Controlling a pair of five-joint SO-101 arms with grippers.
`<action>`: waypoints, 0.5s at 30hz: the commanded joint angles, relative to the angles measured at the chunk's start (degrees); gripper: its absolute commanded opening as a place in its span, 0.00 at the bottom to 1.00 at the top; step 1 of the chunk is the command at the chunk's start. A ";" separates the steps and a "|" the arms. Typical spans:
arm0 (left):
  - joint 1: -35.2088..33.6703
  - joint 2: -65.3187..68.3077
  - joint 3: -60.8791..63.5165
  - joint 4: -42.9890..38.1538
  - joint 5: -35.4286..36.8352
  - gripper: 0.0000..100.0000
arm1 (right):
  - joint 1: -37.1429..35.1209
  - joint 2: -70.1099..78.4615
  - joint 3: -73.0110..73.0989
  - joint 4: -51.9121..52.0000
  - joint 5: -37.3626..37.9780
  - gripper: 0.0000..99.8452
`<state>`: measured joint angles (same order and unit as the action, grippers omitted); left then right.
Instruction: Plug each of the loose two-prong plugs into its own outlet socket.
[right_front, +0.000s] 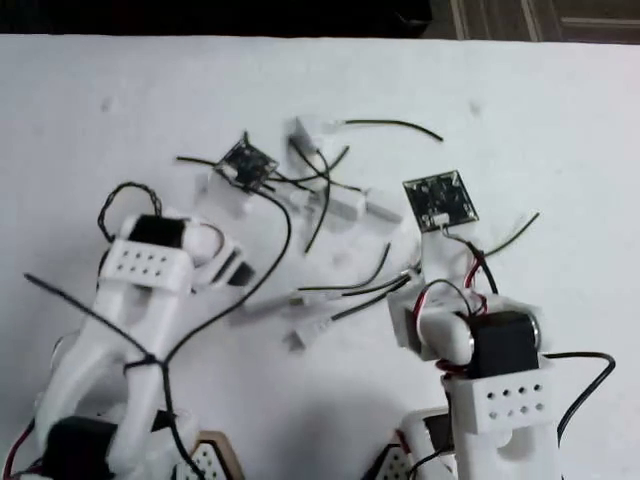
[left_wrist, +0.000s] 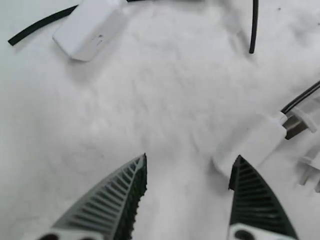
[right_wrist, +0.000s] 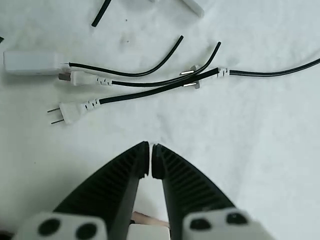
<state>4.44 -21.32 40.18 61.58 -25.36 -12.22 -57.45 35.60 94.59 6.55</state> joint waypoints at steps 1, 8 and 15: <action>1.10 2.77 -2.46 -3.16 -0.62 0.28 | 0.75 0.40 -0.44 -1.01 -0.62 0.02; 3.56 9.71 -2.11 -4.40 -0.79 0.27 | 0.75 0.40 -0.44 -0.84 -0.62 0.02; 10.95 9.80 3.87 -4.31 -0.44 0.27 | 0.75 0.40 -0.44 -0.66 -0.62 0.02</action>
<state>11.91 -11.12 41.23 57.71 -25.71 -12.22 -57.36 35.60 94.59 6.55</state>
